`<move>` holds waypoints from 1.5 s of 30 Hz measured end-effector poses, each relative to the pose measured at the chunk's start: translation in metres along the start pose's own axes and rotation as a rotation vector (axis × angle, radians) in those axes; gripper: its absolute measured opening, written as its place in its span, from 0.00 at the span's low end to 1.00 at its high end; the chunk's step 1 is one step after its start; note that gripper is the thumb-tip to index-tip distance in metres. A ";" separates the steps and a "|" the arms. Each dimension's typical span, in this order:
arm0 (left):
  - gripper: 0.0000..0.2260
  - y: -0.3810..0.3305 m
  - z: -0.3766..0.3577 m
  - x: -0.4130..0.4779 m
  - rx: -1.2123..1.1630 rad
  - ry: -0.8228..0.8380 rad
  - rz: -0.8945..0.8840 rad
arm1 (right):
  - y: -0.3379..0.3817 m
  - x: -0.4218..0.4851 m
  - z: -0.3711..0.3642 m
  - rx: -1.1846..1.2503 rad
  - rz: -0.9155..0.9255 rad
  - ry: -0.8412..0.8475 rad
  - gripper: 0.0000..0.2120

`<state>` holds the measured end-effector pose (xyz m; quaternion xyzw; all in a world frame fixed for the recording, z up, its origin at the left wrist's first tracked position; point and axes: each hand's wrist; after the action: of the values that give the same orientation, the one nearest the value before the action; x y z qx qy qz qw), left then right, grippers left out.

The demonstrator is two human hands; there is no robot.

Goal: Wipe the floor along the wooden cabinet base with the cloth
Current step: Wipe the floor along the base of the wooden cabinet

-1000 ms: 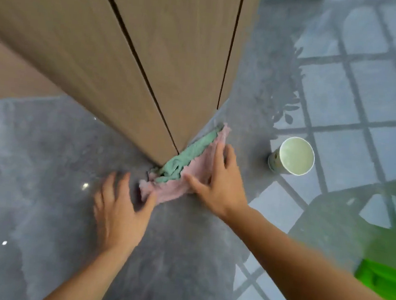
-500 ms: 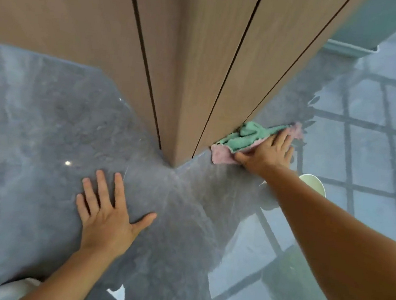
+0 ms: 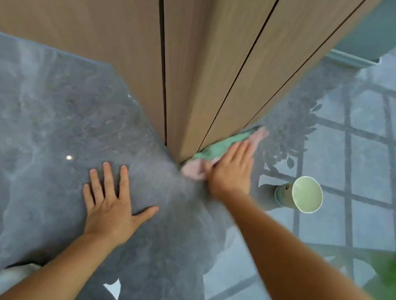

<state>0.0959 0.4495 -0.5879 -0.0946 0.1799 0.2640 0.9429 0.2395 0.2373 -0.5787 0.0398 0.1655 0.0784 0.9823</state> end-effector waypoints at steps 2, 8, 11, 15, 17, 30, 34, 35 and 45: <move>0.55 0.002 -0.003 0.001 0.024 0.025 0.001 | -0.042 0.040 0.022 0.024 -0.161 0.073 0.47; 0.55 0.004 -0.008 0.005 0.011 0.063 0.015 | -0.026 0.045 0.026 0.109 -0.295 0.076 0.40; 0.55 0.004 -0.007 0.006 0.015 0.044 0.010 | 0.041 -0.022 -0.012 0.066 0.002 0.010 0.41; 0.56 0.001 -0.003 0.004 0.012 0.057 0.014 | 0.086 -0.083 -0.040 0.090 0.303 0.008 0.41; 0.56 0.004 -0.001 0.003 0.019 0.047 0.014 | 0.062 -0.072 -0.039 0.008 0.362 0.014 0.40; 0.61 0.053 0.002 -0.001 -0.055 0.085 0.176 | 0.045 -0.049 -0.009 0.177 -0.101 0.014 0.47; 0.63 0.056 0.000 0.004 -0.063 0.126 0.175 | 0.115 -0.100 -0.014 0.326 0.072 0.209 0.47; 0.64 0.056 0.000 0.005 -0.072 0.131 0.179 | 0.124 -0.098 -0.005 0.417 0.103 0.244 0.44; 0.64 0.059 -0.003 0.006 -0.049 0.129 0.139 | 0.105 -0.077 -0.023 -0.097 0.984 0.193 0.26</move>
<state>0.0686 0.5014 -0.5979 -0.1220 0.2399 0.3264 0.9061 0.1454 0.3295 -0.5654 0.0601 0.2132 0.5433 0.8098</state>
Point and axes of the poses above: each hand's wrist, its own x-axis towards the middle knuckle, its own z-axis out of the back of the hand, y = z × x, and after that the axes turned 9 degrees about z, right-handed
